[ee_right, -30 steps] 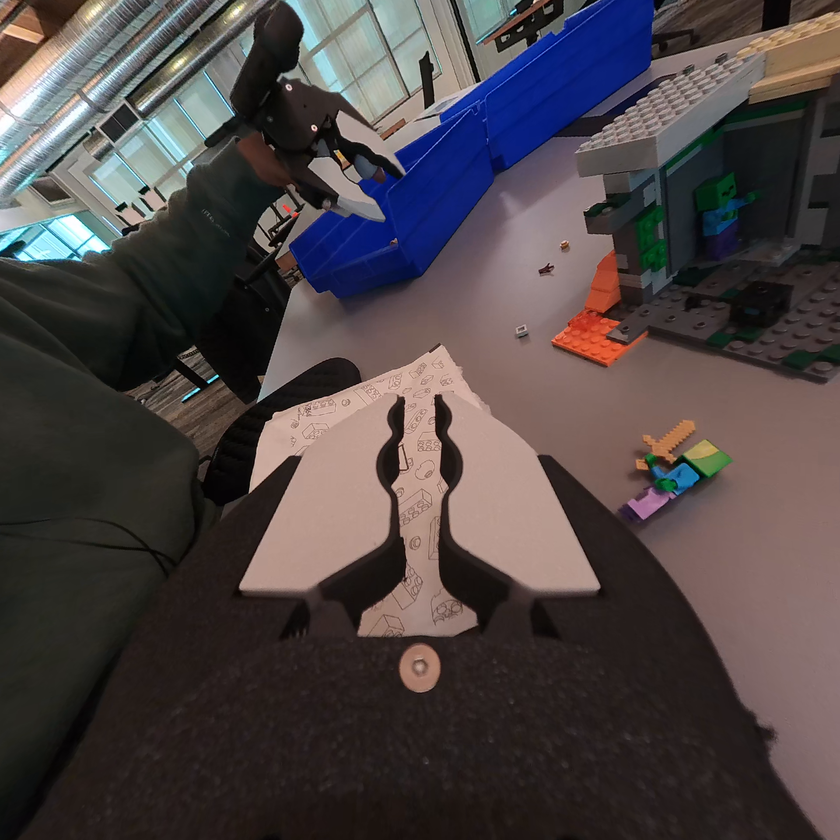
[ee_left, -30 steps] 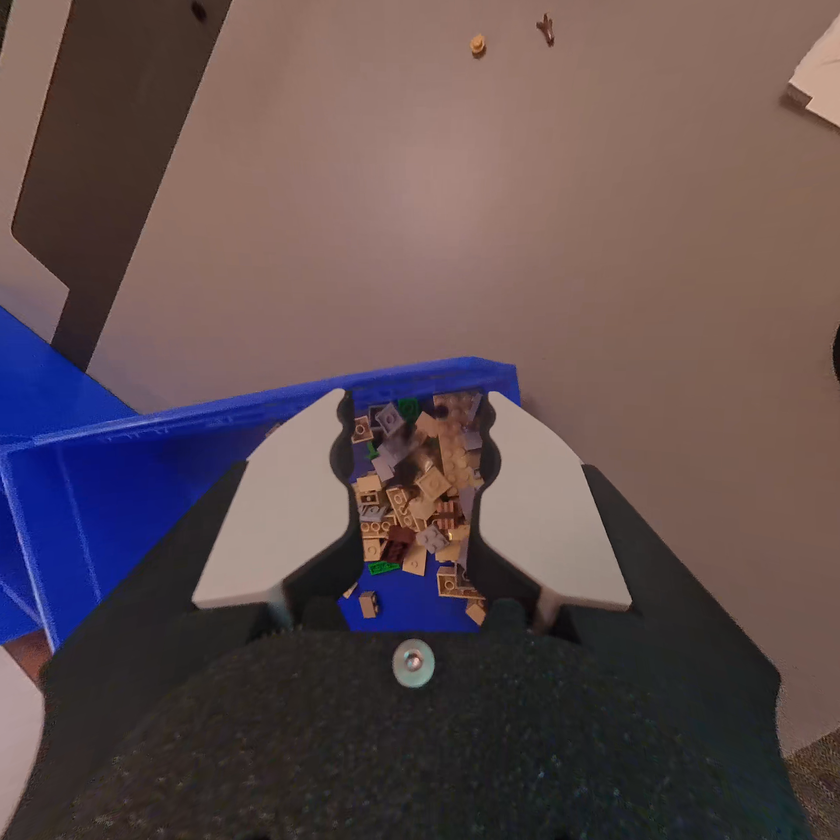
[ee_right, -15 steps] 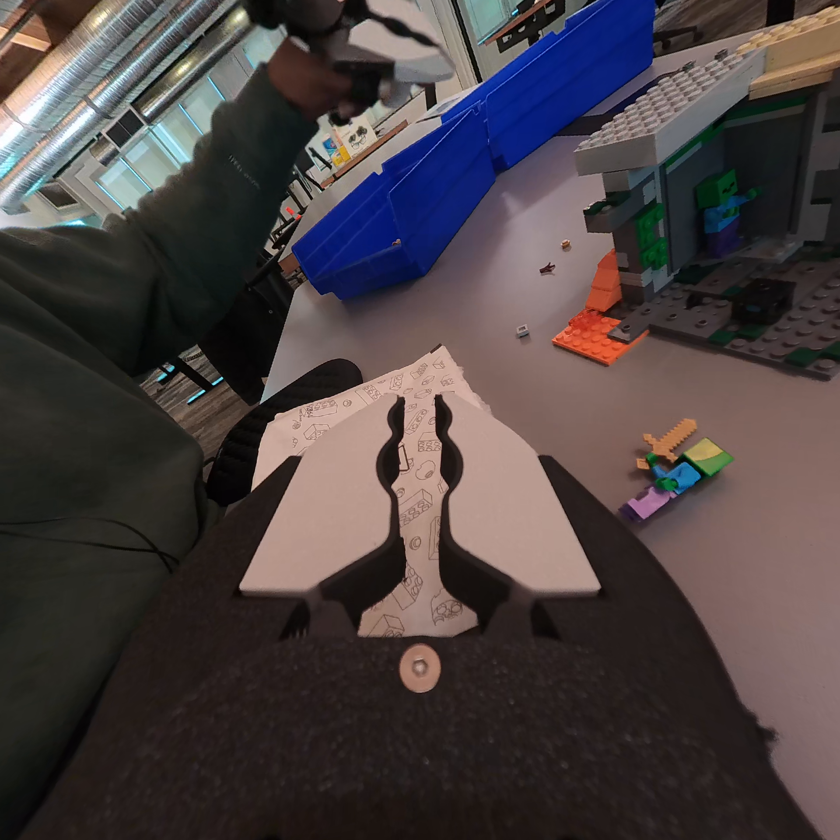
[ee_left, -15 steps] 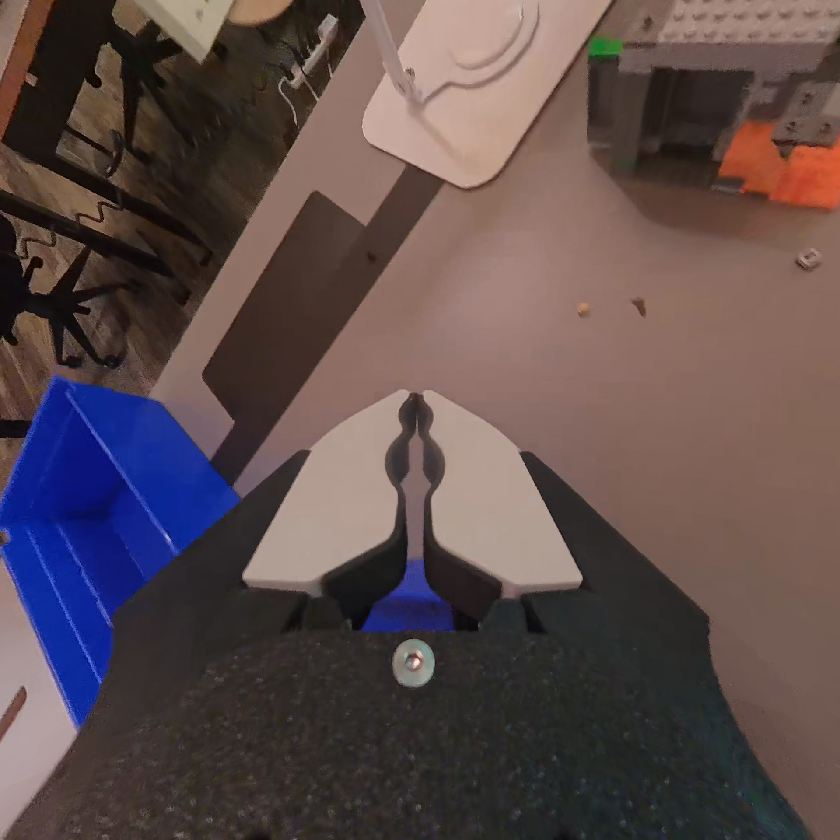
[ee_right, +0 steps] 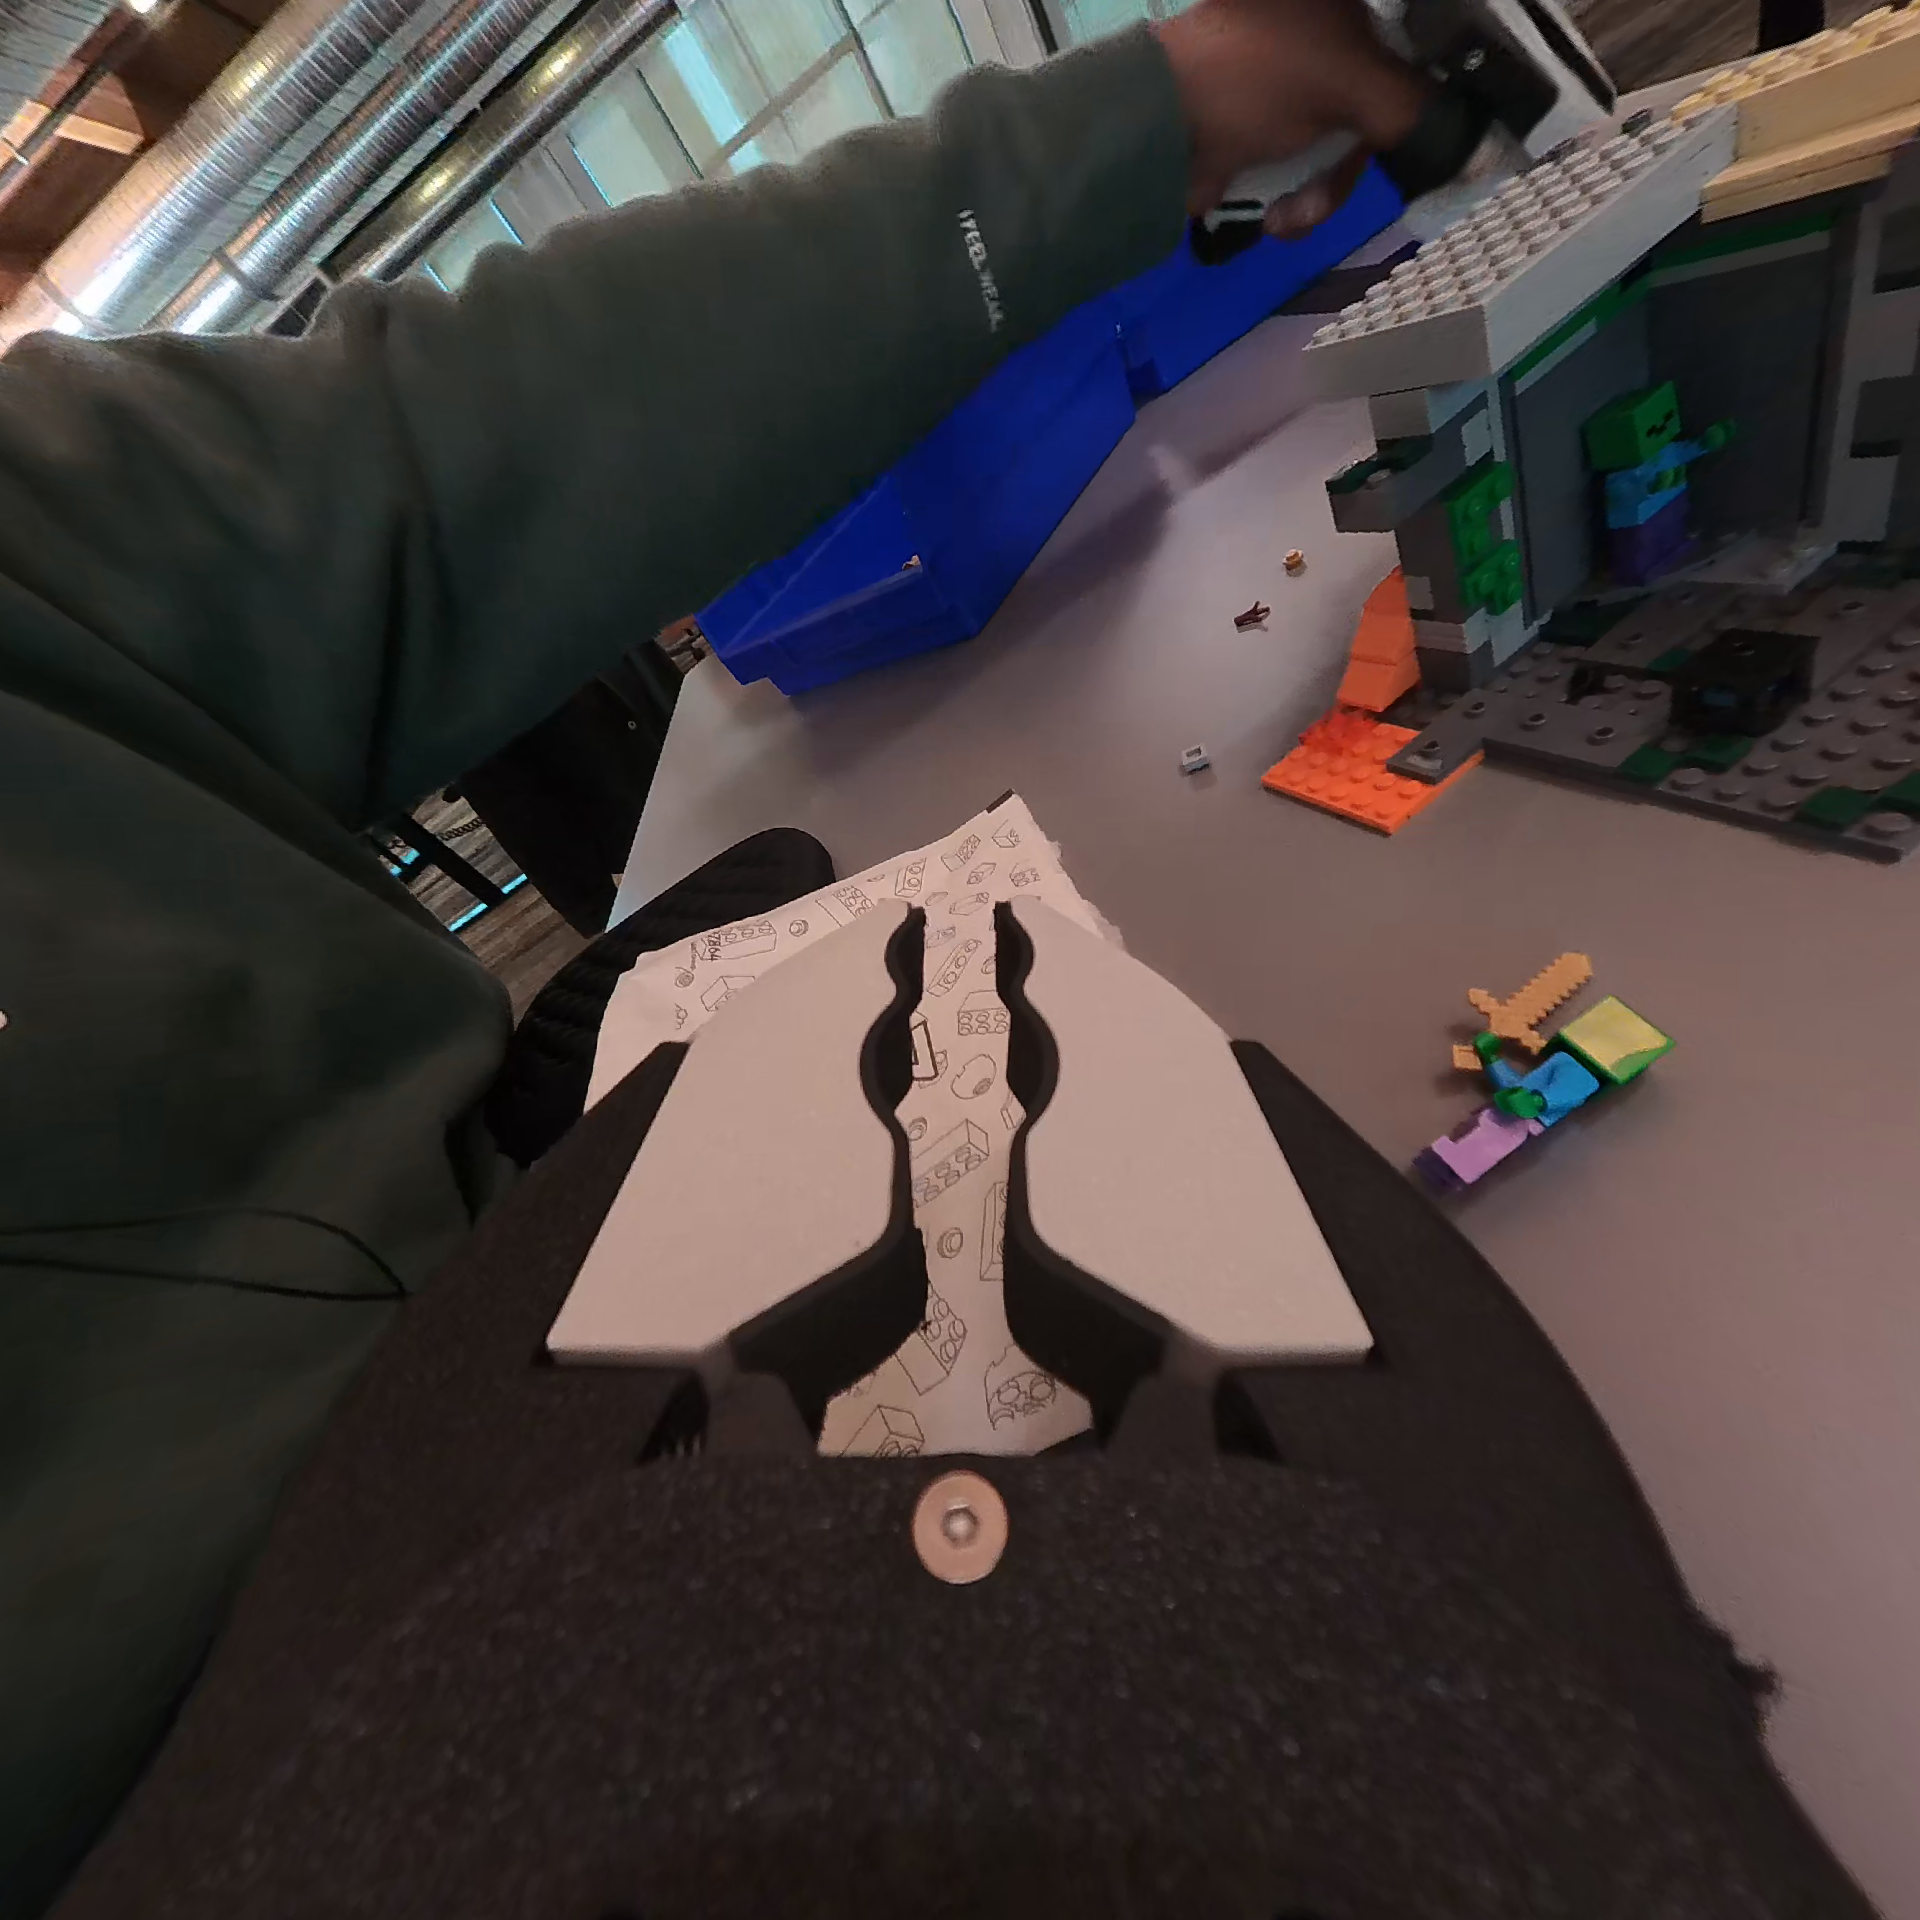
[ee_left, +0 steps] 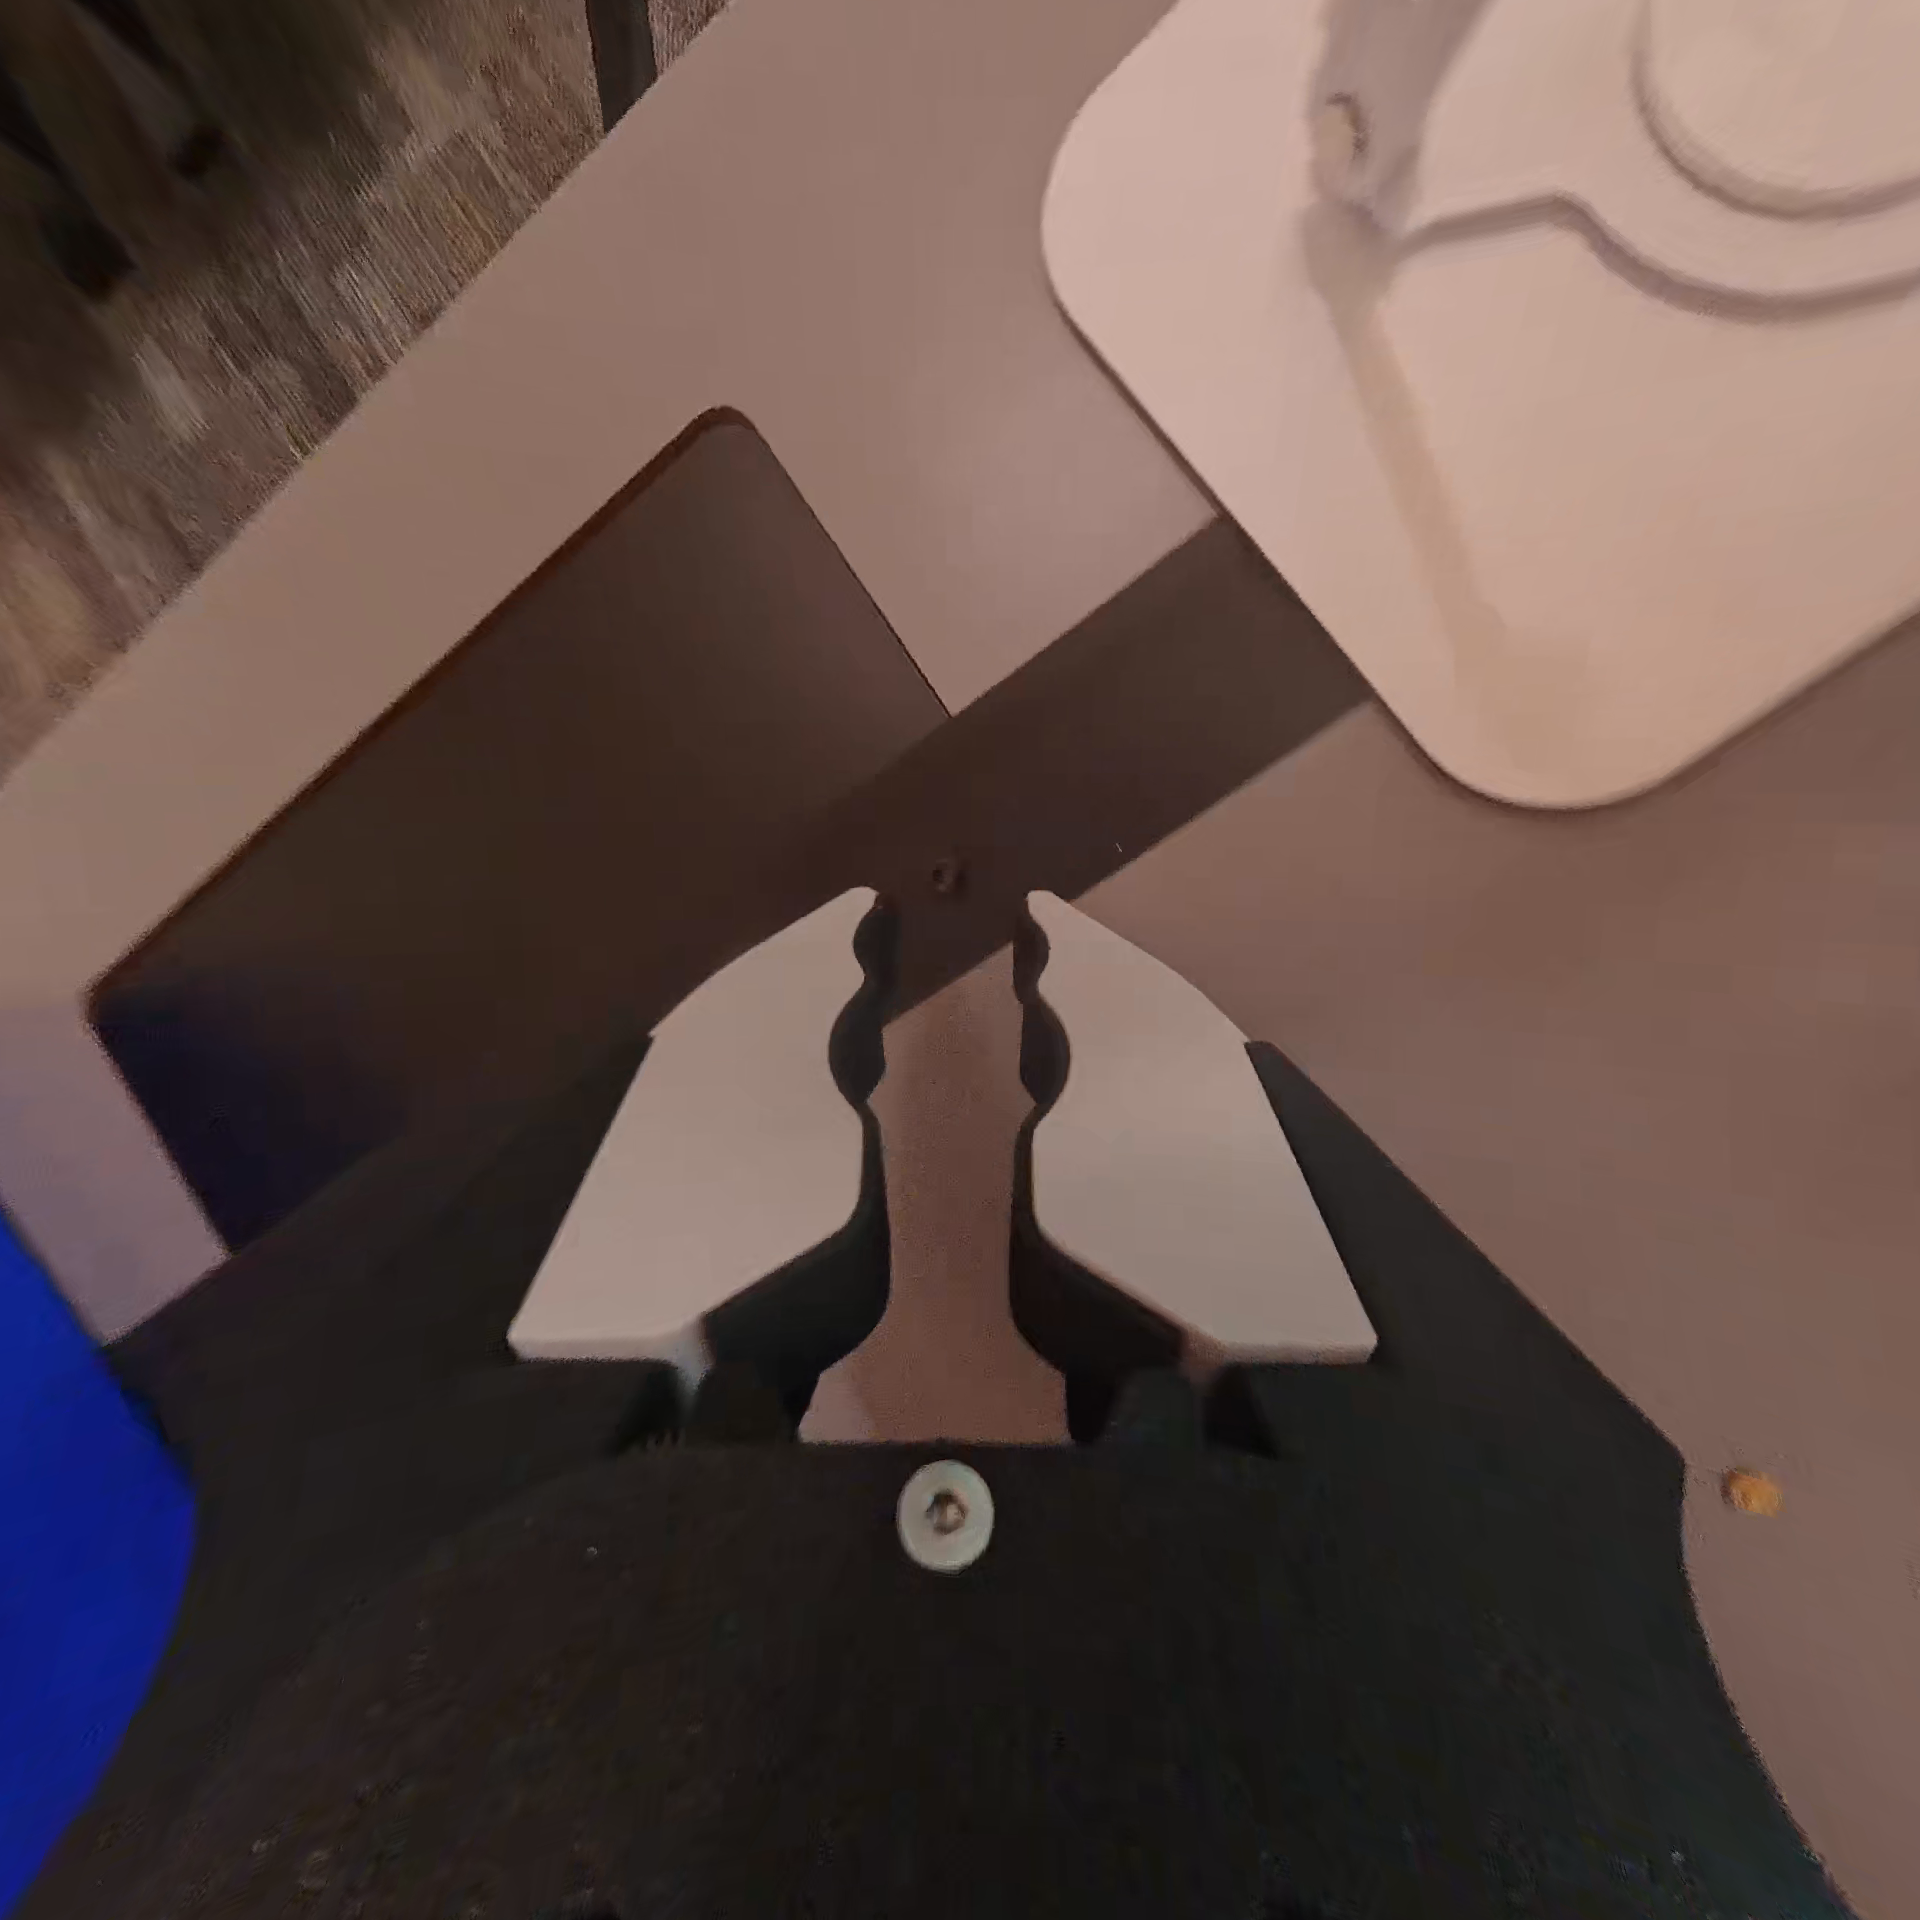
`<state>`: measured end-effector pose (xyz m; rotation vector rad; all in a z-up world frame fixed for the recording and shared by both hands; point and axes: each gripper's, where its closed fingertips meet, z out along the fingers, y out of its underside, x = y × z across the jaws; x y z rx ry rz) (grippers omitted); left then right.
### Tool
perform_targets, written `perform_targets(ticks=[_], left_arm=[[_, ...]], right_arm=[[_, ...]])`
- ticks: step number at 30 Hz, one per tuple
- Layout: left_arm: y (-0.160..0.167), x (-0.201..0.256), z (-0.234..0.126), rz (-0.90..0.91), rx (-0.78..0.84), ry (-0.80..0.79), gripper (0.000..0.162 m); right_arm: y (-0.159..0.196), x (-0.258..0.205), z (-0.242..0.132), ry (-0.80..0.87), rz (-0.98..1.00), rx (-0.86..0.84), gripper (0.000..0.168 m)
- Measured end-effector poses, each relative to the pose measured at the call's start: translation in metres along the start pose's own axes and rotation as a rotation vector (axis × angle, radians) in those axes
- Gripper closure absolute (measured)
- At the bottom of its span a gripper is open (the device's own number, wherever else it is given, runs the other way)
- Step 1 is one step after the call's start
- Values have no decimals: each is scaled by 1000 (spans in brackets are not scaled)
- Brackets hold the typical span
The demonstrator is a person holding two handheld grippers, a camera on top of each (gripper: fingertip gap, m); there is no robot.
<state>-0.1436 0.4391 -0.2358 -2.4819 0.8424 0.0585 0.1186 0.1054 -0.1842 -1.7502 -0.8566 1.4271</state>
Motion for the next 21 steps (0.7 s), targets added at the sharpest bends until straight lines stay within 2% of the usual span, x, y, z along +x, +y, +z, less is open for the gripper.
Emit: perform_targets(ticks=[3, 14, 18, 20, 21], left_arm=[[2, -7, 15, -86, -8, 8, 140], [7, -6, 34, -139, -27, 21, 140], [6, -4, 35, -152, -14, 35, 147], [8, -4, 36, -166, -25, 28, 162], [8, -4, 36, -169, -22, 23, 162]], right_arm=[[-1, 0, 0, -6, 9, 5, 155], [-3, 0, -1, -17, 28, 17, 155], [-3, 0, -1, -18, 28, 17, 155], [-3, 0, -1, -17, 27, 16, 155], [-3, 0, -1, -17, 27, 16, 155]])
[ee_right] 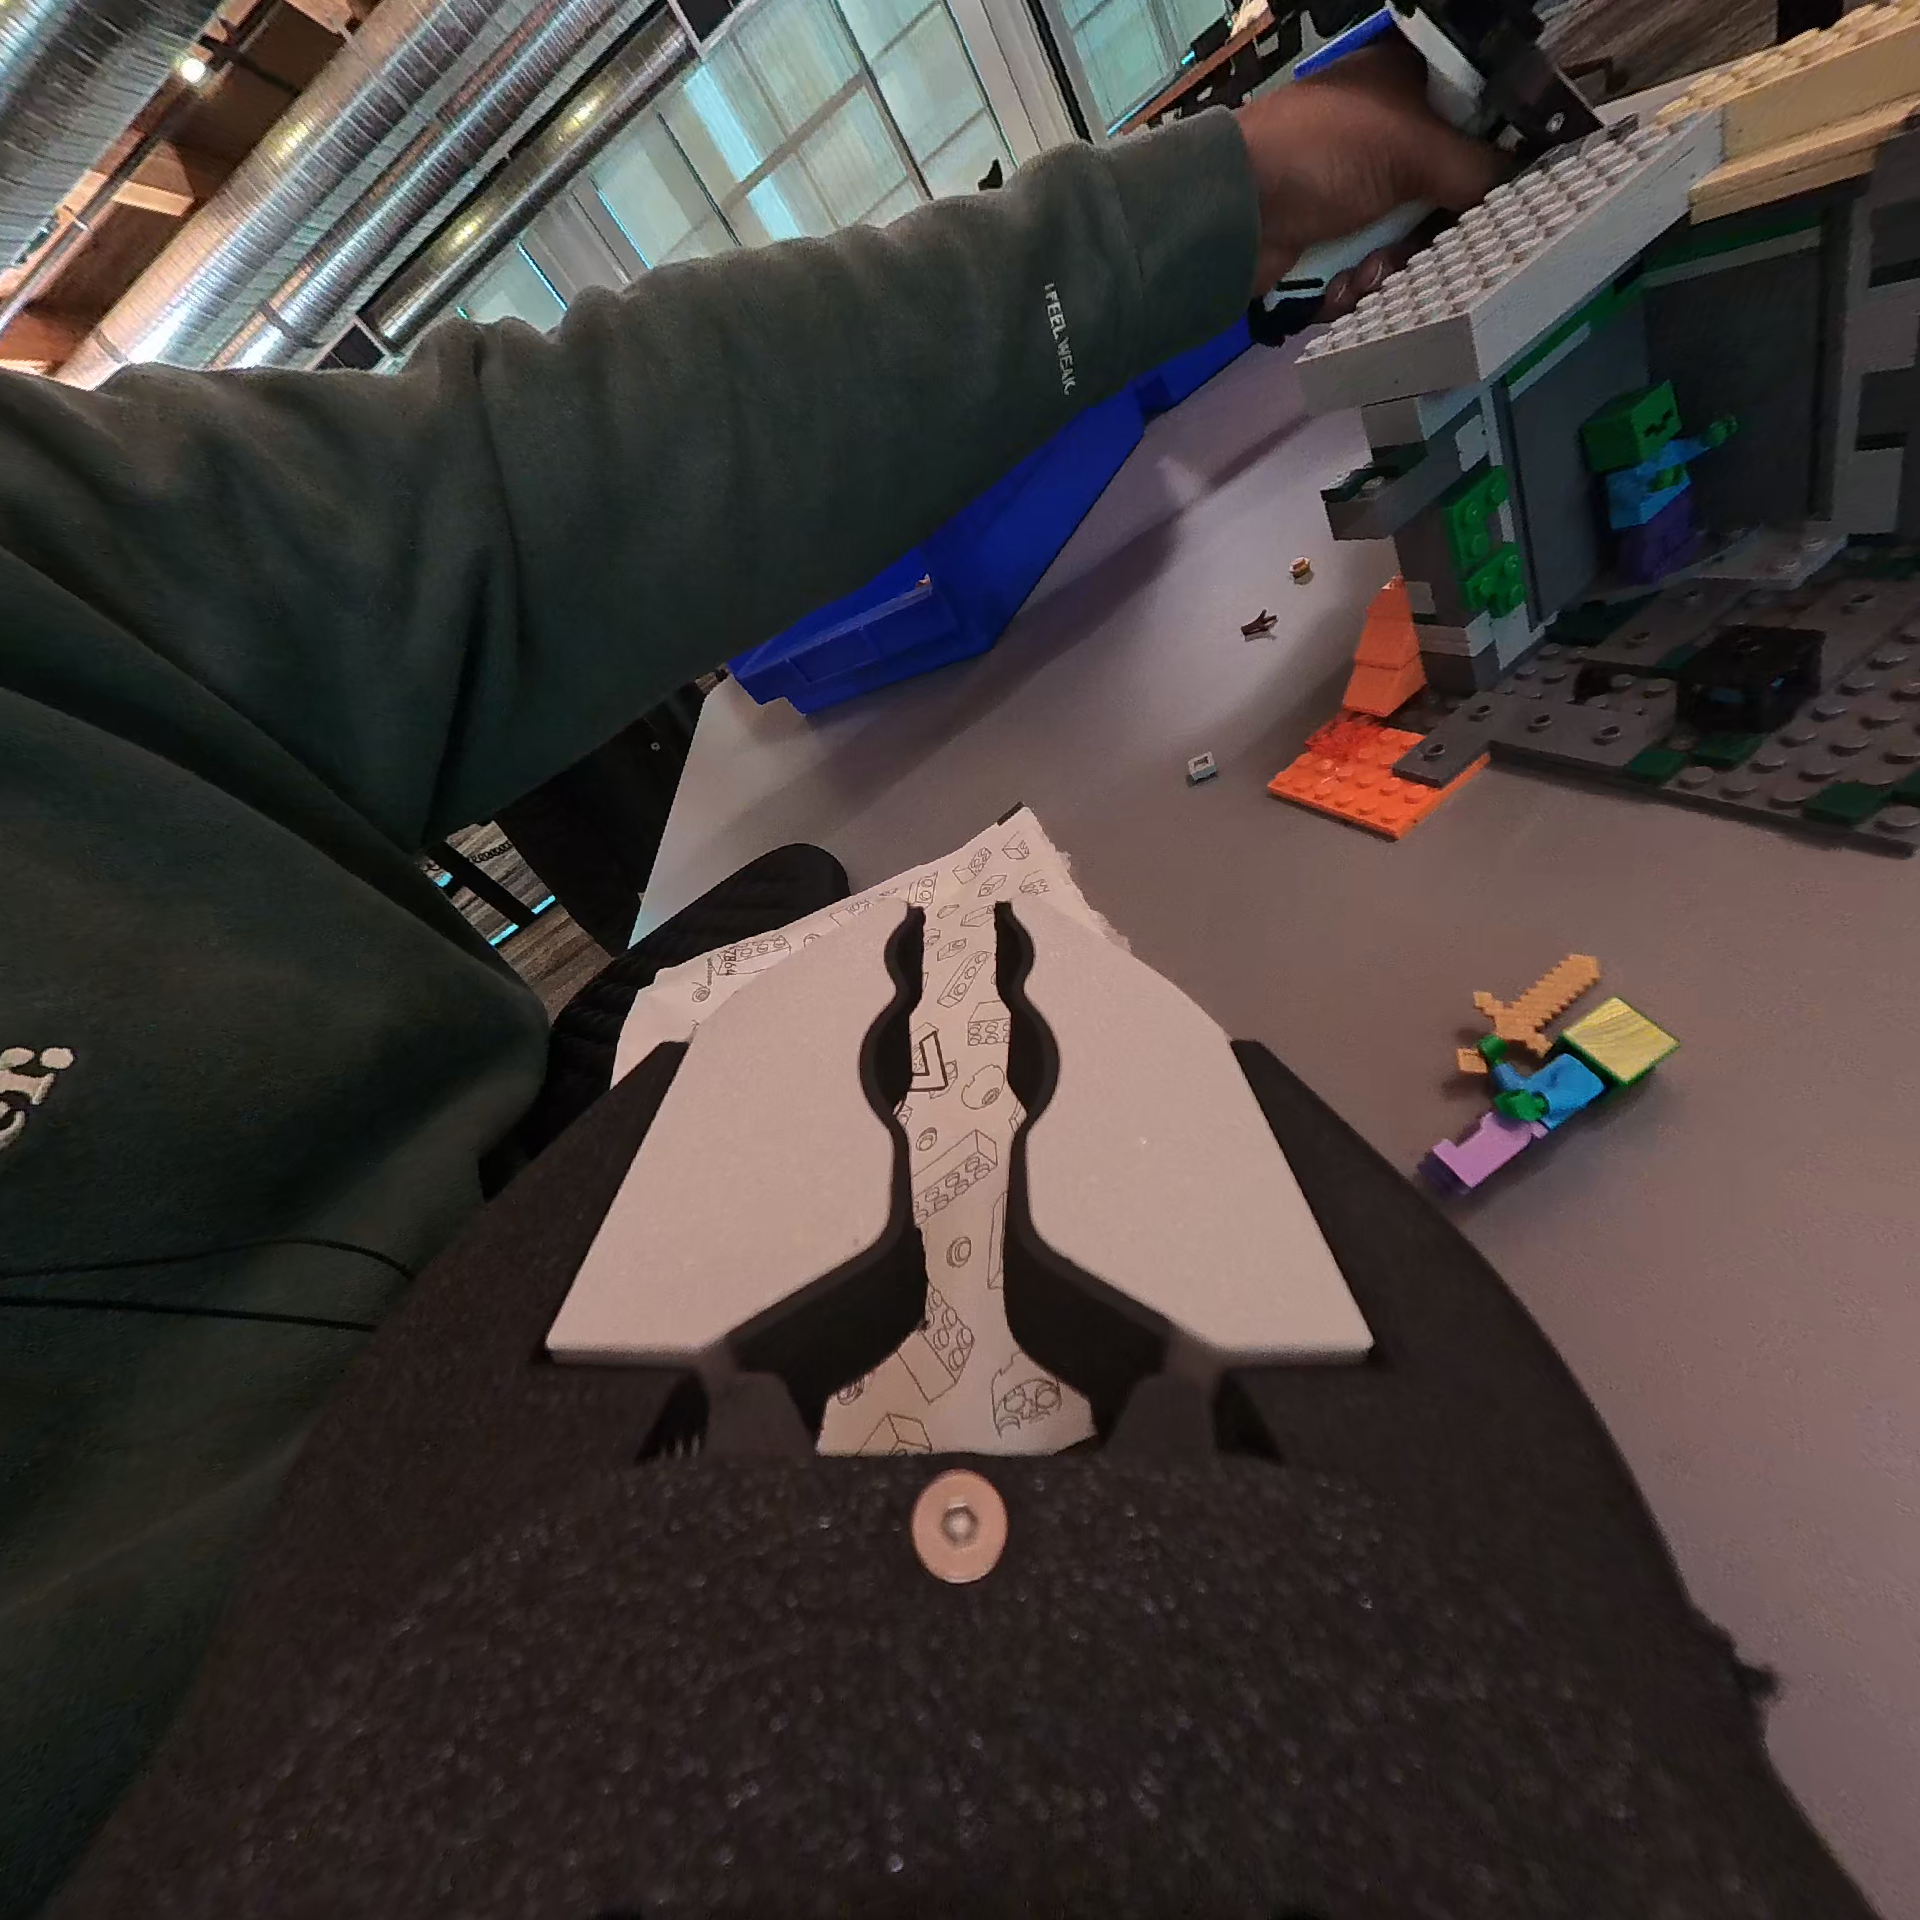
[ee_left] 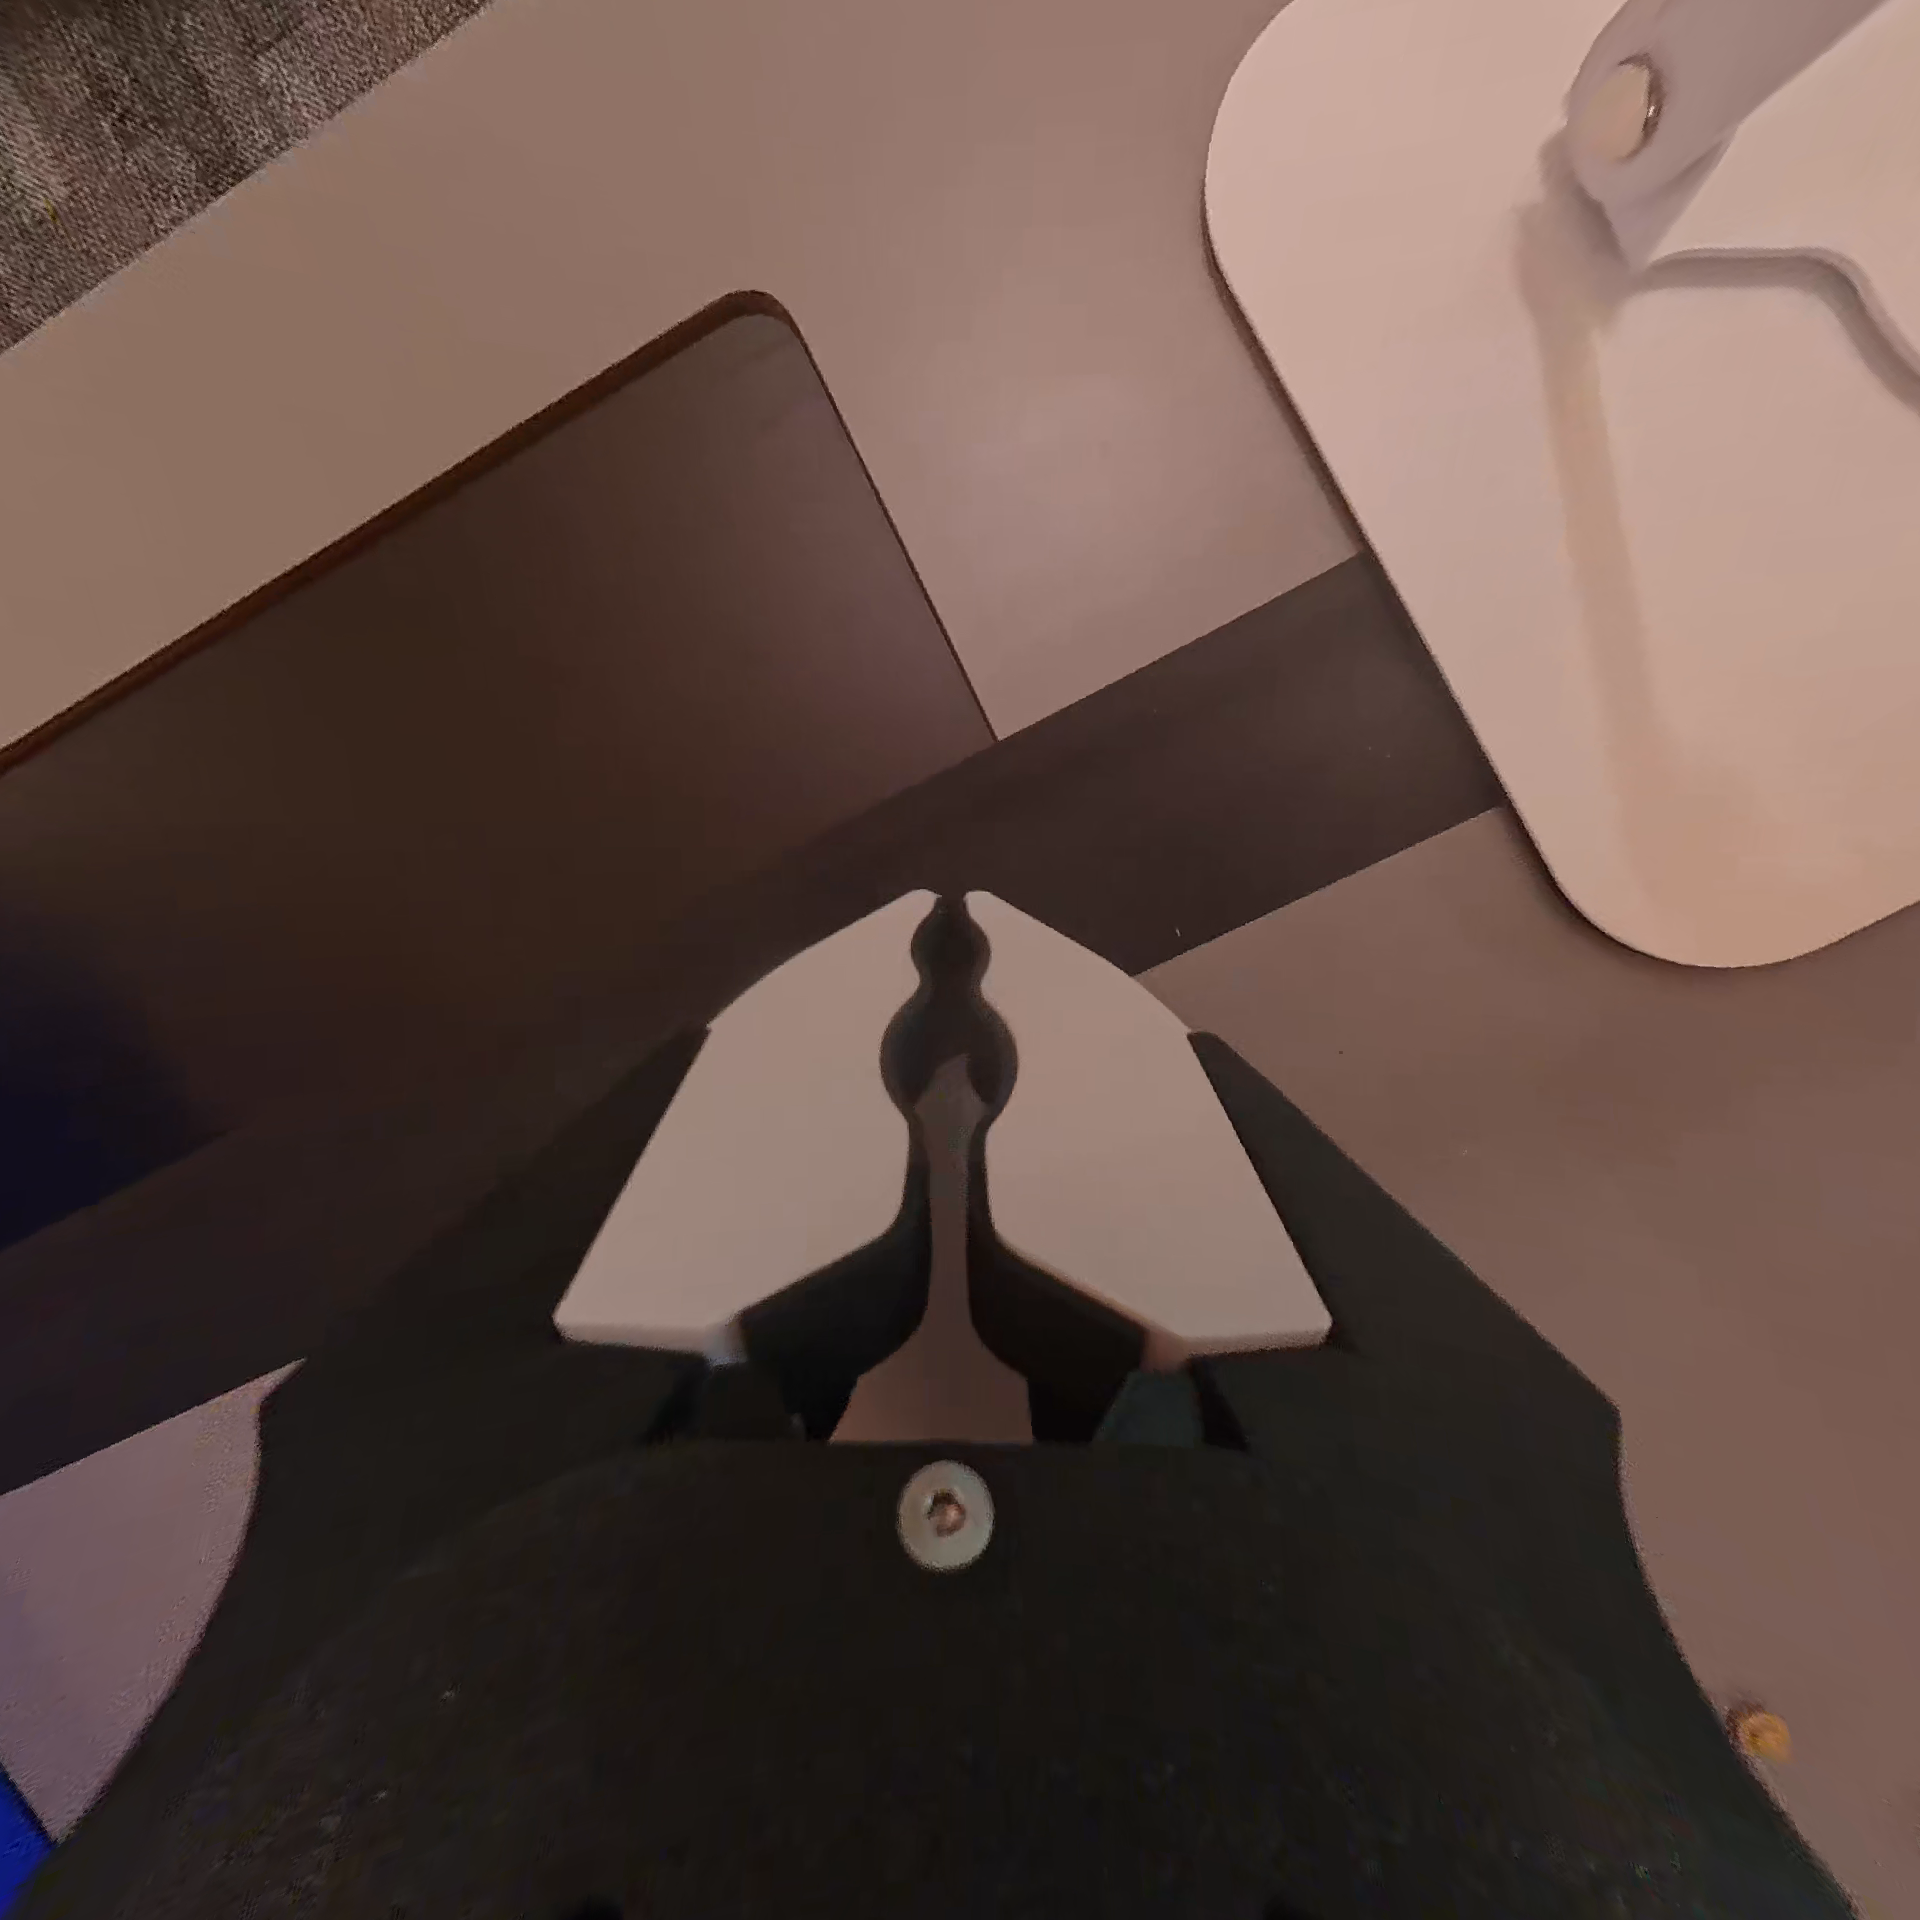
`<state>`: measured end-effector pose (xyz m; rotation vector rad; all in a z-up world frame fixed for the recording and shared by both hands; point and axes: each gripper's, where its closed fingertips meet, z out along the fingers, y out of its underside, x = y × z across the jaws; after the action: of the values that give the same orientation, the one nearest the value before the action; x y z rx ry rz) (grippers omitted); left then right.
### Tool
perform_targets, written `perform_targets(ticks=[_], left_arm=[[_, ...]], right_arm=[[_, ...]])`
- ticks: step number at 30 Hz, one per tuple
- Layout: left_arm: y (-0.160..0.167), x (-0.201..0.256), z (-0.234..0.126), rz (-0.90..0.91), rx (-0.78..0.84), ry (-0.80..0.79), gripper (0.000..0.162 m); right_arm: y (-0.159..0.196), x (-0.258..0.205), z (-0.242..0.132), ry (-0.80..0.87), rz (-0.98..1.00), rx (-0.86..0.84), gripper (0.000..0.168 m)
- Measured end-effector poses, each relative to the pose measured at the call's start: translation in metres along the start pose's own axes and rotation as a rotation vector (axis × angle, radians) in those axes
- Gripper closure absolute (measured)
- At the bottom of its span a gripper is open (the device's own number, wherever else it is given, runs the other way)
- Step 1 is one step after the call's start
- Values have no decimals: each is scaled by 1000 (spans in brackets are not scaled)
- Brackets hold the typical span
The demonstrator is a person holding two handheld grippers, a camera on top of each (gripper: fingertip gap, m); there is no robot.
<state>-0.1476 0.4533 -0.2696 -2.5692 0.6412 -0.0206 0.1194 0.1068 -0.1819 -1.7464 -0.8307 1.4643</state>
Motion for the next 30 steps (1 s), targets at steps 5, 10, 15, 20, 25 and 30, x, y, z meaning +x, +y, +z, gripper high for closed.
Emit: perform_targets(ticks=[5, 10, 15, 20, 25, 30], left_arm=[[5, -2, -4, -16, 7, -1, 162], [9, -6, -20, -19, 46, 1, 162], [9, -5, -23, -70, 76, 29, 144], [13, -6, -14, -110, 61, 22, 145], [14, -6, -8, -120, 55, 16, 148], [13, -6, -7, -157, 68, 41, 154]], right_arm=[[0, 1, 0, 4, -1, -1, 155], [0, 0, 0, 4, -8, -2, 155], [2, -2, 2, 6, -21, -13, 155], [1, -1, 0, 11, -22, -9, 155], [1, -1, 0, 11, -20, -8, 155], [1, -1, 1, 10, -20, -13, 155]])
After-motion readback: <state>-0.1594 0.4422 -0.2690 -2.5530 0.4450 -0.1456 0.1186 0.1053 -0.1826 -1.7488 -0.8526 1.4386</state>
